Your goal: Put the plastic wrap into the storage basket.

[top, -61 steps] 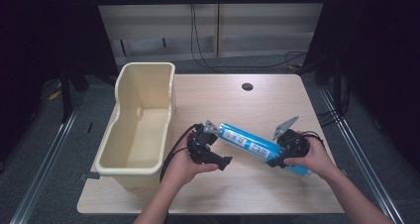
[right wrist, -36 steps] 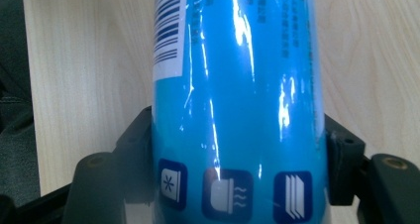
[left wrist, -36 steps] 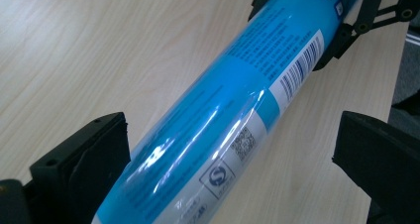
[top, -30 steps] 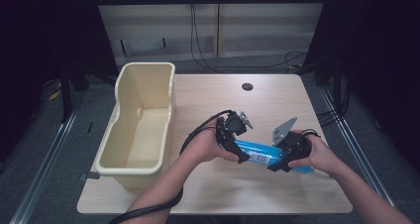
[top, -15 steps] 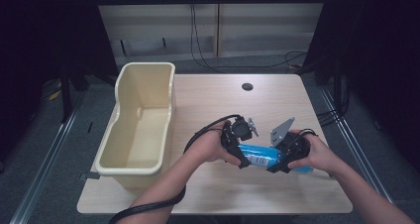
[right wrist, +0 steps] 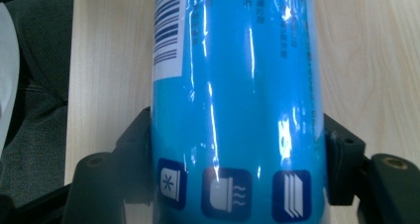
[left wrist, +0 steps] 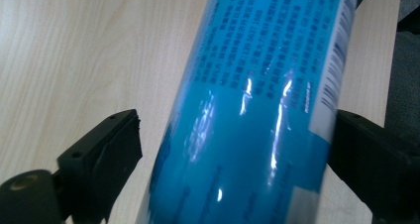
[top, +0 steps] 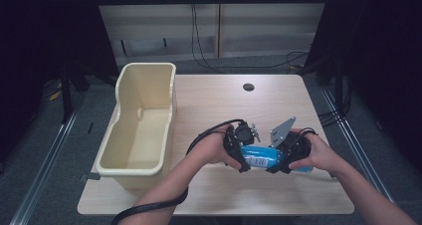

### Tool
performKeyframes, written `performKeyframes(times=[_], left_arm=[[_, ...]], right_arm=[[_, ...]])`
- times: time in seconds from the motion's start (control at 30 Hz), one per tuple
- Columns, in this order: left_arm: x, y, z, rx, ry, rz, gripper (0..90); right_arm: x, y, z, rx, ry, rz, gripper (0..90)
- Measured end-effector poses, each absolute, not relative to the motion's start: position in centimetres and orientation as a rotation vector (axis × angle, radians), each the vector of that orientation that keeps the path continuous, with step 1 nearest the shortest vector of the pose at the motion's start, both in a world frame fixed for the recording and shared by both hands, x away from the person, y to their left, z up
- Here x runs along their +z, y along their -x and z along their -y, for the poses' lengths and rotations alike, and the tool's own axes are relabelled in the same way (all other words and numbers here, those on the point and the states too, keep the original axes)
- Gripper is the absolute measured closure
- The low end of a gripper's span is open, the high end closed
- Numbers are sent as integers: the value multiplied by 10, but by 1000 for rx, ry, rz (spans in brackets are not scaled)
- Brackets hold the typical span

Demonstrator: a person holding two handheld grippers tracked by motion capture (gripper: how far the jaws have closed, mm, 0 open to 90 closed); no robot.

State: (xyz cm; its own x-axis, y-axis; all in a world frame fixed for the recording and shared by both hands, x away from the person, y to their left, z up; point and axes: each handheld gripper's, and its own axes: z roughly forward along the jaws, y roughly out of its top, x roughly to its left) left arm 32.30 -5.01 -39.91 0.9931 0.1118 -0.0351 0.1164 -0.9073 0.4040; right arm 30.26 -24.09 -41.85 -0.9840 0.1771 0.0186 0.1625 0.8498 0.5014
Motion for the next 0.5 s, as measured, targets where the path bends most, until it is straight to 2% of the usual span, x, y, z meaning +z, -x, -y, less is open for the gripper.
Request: performKeyframes(times=[0.27,0.5], left_arm=[[-396,-318,54,-94,-2772,-117,270],[-383,-314,52,-119,-2789,-161,295]], right_arm=[[-416,-300,239,830,-213,-2997,326],[-417,-303,245,988,-194,-2993,309]])
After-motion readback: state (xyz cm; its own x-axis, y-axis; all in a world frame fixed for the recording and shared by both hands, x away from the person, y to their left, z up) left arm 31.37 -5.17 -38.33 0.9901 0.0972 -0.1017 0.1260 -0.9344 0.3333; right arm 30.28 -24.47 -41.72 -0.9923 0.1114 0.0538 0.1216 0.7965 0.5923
